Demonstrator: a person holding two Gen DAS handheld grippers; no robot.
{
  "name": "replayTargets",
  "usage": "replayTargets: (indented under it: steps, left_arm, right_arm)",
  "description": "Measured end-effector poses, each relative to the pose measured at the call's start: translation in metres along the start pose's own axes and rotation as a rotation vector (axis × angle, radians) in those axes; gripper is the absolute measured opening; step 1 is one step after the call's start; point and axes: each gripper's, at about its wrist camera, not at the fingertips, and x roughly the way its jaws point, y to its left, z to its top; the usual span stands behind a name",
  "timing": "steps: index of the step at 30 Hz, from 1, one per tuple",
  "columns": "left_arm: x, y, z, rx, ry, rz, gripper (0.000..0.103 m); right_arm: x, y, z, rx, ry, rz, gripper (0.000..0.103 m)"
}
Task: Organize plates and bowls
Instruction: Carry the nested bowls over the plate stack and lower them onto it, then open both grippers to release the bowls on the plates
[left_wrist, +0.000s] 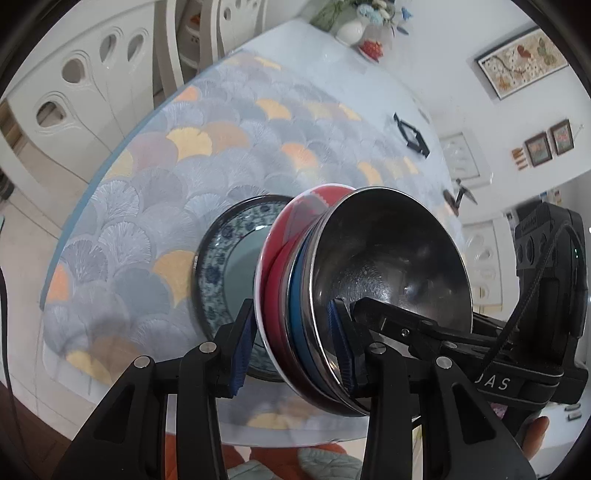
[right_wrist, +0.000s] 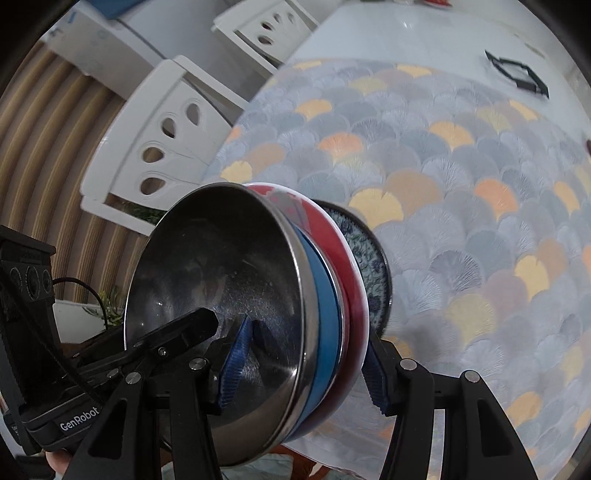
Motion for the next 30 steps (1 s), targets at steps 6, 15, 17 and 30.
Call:
replayTargets:
  steps: [6,15,17,30]
  left_arm:
    - [0.008,0.018,0.007,0.012,0.035,-0.024,0.035]
    - [0.018,0.024,0.014,0.022,0.061,-0.070,0.035]
    - [0.019,0.023,0.015,0.027,0.061,-0.080,0.035]
    - [-0.001,0.024,0.031,0.034,-0.046,-0.124,0.038]
  right_arm:
    - [0.017,0.005,0.004,0.044,0.042,-0.022,0.055]
    - [0.024,0.001,0.008,0.081,0.042,-0.053,0.055]
    - [0.023,-0.004,0.009,0.102,0.037,-0.045,0.055]
    - [-0.008,-0.023,-0.001,0.230,-0.083,0.034,0.056]
